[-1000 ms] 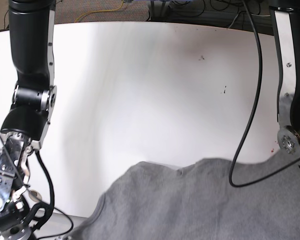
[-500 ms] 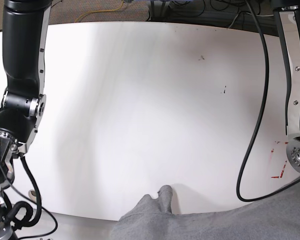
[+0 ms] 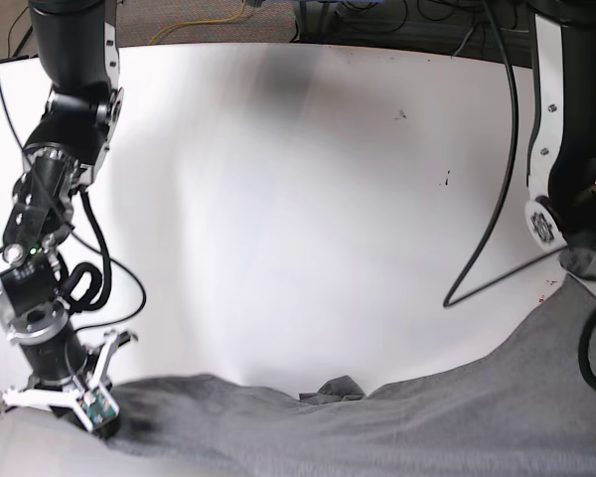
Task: Layout the t-shirt on the table in an organized manner, then fold the t-shirt properly
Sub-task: 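Lift the t-shirt high with both grippers, stretching it between them, then lower the stretched t-shirt onto the table, dragging it flat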
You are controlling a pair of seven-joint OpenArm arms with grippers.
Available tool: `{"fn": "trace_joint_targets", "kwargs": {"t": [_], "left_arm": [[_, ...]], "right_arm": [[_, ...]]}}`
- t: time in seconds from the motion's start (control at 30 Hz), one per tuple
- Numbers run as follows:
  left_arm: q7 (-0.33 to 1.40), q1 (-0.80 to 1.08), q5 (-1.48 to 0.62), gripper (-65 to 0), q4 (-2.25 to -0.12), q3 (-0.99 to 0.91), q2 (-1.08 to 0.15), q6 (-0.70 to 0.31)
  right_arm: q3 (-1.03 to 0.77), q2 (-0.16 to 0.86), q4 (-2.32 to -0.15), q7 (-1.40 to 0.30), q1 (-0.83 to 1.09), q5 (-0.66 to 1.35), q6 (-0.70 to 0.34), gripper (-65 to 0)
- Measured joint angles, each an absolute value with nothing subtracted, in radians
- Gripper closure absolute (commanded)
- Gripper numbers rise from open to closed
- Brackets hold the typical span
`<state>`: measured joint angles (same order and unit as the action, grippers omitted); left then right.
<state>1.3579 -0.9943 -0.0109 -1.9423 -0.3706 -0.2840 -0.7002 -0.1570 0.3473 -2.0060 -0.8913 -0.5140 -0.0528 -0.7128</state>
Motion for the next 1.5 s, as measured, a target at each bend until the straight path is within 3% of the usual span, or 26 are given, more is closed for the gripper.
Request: {"fn": "trace_joint_targets", "kwargs": {"t": [0.33, 0.57, 1.17, 1.5], "left_arm": [[1.361, -0.509, -0.023, 0.0, -1.975, -0.517, -0.273, -0.699], [1.371, -0.232, -0.014, 0.0, -1.973, -0.572, -0.273, -0.701], [1.337, 0.164, -0.027, 0.0, -1.973, -0.626, -0.253, -0.7], [1.196, 0.316, -0.02, 0.0, -1.969, -0.643, -0.255, -0.705]], "right_arm": [[-0.33, 0.245, -2.007, -0.741, -0.125, -0.044, -0.727, 0.0], [-0.346, 0.204, -2.001, -0.688, 0.084, -0.056, -0.728, 0.0], [-0.396, 0.163, -2.002, -0.677, 0.295, -0.052, -0.727, 0.0], [-0.398, 0.161, -2.001, -0.677, 0.336, -0.051, -0.726, 0.0]]}}
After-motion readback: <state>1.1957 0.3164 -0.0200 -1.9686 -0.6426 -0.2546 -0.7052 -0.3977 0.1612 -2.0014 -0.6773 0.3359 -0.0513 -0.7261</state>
